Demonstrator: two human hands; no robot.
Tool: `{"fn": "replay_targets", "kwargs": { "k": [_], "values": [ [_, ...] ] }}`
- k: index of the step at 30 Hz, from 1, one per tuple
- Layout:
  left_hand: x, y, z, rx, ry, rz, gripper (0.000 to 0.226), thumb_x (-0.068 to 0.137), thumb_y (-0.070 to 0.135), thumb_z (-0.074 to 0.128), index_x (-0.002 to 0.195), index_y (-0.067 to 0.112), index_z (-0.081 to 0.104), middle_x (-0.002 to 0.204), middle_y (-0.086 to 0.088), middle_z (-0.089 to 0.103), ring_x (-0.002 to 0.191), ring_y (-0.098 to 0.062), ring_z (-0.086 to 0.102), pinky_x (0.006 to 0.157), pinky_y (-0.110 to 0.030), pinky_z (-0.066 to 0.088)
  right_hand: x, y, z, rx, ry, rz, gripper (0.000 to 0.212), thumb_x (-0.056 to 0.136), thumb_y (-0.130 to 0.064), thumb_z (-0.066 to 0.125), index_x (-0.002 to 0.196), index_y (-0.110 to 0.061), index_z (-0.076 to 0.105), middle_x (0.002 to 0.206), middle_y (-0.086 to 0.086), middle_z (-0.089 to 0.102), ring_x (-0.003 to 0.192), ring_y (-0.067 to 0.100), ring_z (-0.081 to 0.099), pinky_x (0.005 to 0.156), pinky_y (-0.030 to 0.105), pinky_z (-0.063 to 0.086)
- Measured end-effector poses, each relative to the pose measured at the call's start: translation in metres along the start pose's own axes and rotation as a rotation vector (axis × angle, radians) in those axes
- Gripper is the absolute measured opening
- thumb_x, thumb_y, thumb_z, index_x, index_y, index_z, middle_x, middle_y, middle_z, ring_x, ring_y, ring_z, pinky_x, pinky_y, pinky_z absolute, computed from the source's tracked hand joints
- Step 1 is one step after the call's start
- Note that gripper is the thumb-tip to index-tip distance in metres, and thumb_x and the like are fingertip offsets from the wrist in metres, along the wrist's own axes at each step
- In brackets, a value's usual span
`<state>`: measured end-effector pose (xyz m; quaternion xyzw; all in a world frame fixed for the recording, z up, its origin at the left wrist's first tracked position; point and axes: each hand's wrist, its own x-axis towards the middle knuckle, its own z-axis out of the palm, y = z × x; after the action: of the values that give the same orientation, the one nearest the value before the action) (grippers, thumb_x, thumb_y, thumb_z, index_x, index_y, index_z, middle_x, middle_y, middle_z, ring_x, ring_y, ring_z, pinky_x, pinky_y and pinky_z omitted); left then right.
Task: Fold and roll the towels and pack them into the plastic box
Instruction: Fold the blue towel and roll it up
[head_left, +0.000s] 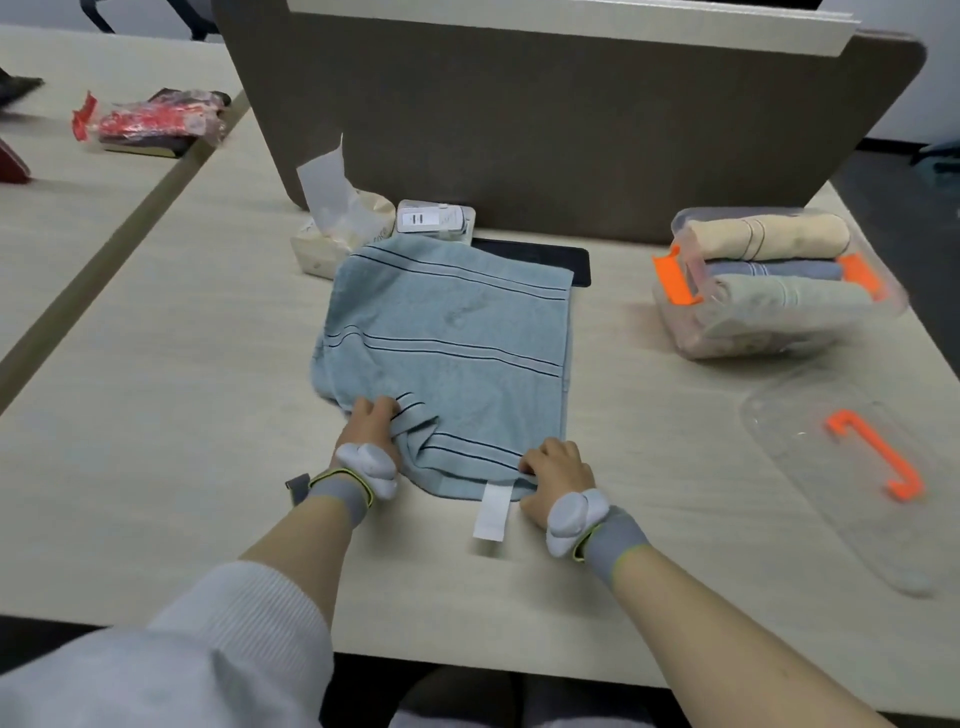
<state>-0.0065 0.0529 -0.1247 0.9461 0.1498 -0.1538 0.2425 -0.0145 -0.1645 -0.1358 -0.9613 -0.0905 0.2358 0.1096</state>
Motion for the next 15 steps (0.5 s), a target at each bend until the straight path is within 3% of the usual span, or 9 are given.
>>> {"fn": "replay_targets", "kwargs": {
  "k": [4, 7, 10, 15],
  "values": [
    [0.003, -0.008, -0.001, 0.136, -0.062, 0.048, 0.055, 0.072, -0.005, 0.055, 0.124, 0.01, 0.043, 0.124, -0.013, 0.039, 0.105, -0.032, 0.053, 0.08, -0.028, 0.037, 0.003, 0.001, -0.005, -0.046, -0.015, -0.01, 0.026, 0.083, 0.002, 0.042, 0.1, -0.015, 0.051, 0.124, 0.013, 0.046, 0.122, 0.025, 0.038, 0.075, 0.031, 0.033],
    [0.002, -0.016, -0.009, 0.223, -0.079, 0.047, 0.054, 0.067, -0.005, 0.057, 0.118, 0.008, 0.044, 0.118, -0.013, 0.042, 0.101, -0.034, 0.055, 0.08, -0.031, 0.04, 0.006, 0.006, -0.012, -0.096, -0.039, 0.011, 0.023, 0.088, 0.0, 0.039, 0.102, -0.015, 0.049, 0.127, 0.015, 0.046, 0.126, 0.026, 0.036, 0.084, 0.034, 0.039],
    [-0.003, -0.022, -0.014, 0.298, -0.104, 0.041, 0.035, 0.074, -0.003, 0.053, 0.106, 0.007, 0.044, 0.119, -0.016, 0.044, 0.104, -0.035, 0.054, 0.083, -0.034, 0.041, 0.007, 0.013, -0.019, -0.125, -0.049, 0.042, 0.017, 0.09, -0.003, 0.039, 0.095, -0.018, 0.034, 0.129, 0.015, 0.046, 0.127, 0.025, 0.036, 0.088, 0.032, 0.042],
    [-0.017, -0.028, -0.014, 0.336, -0.15, -0.001, 0.024, 0.08, 0.002, 0.051, 0.097, 0.014, 0.04, 0.119, -0.012, 0.045, 0.098, -0.03, 0.052, 0.08, -0.03, 0.038, -0.001, 0.005, -0.031, -0.168, -0.139, 0.062, 0.019, 0.088, -0.011, 0.047, 0.106, -0.019, 0.044, 0.132, 0.015, 0.043, 0.129, 0.026, 0.034, 0.094, 0.03, 0.04]
  ]
}}
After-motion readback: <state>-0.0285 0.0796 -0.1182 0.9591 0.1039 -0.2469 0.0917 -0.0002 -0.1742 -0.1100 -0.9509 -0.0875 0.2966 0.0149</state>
